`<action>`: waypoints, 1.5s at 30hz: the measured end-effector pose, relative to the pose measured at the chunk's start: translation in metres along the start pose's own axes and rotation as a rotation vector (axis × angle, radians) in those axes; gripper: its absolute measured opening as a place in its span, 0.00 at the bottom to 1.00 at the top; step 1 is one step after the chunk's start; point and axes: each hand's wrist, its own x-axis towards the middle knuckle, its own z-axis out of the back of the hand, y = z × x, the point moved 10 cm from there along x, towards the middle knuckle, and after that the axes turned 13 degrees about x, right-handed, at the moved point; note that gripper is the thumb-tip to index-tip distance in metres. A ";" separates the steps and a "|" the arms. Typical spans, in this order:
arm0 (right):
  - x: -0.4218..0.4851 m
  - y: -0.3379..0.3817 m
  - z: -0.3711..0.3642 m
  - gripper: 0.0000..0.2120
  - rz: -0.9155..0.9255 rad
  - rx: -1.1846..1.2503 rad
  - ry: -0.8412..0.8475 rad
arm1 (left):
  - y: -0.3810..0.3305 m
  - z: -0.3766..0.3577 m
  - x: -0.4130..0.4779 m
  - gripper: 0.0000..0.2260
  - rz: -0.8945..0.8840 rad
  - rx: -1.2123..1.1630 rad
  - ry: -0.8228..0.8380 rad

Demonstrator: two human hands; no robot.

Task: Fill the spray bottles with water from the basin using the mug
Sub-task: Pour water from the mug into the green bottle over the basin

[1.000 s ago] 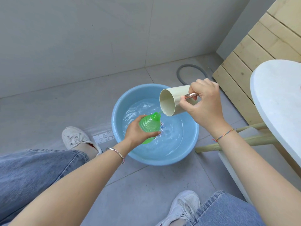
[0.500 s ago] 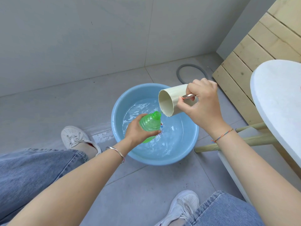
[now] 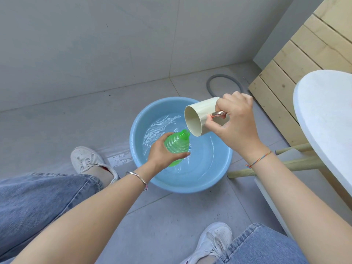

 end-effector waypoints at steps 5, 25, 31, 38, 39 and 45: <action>0.000 0.000 0.001 0.17 0.004 0.001 -0.001 | 0.002 -0.002 0.000 0.38 0.005 -0.002 -0.011; -0.017 -0.067 0.046 0.15 -0.578 0.490 -0.361 | -0.031 0.019 -0.007 0.31 -0.088 -0.111 -0.056; -0.024 -0.103 0.078 0.14 -0.997 0.968 -0.676 | -0.088 0.055 -0.017 0.33 -0.217 -0.106 -0.080; -0.034 -0.115 0.167 0.15 -1.005 1.112 -0.851 | -0.185 0.079 -0.041 0.31 -0.376 -0.125 -0.051; -0.041 -0.118 0.180 0.15 -1.000 1.099 -0.872 | -0.198 0.079 -0.045 0.31 -0.394 -0.127 -0.048; -0.109 -0.129 0.244 0.14 -1.014 0.996 -1.057 | -0.273 0.060 -0.072 0.31 -0.481 -0.135 -0.002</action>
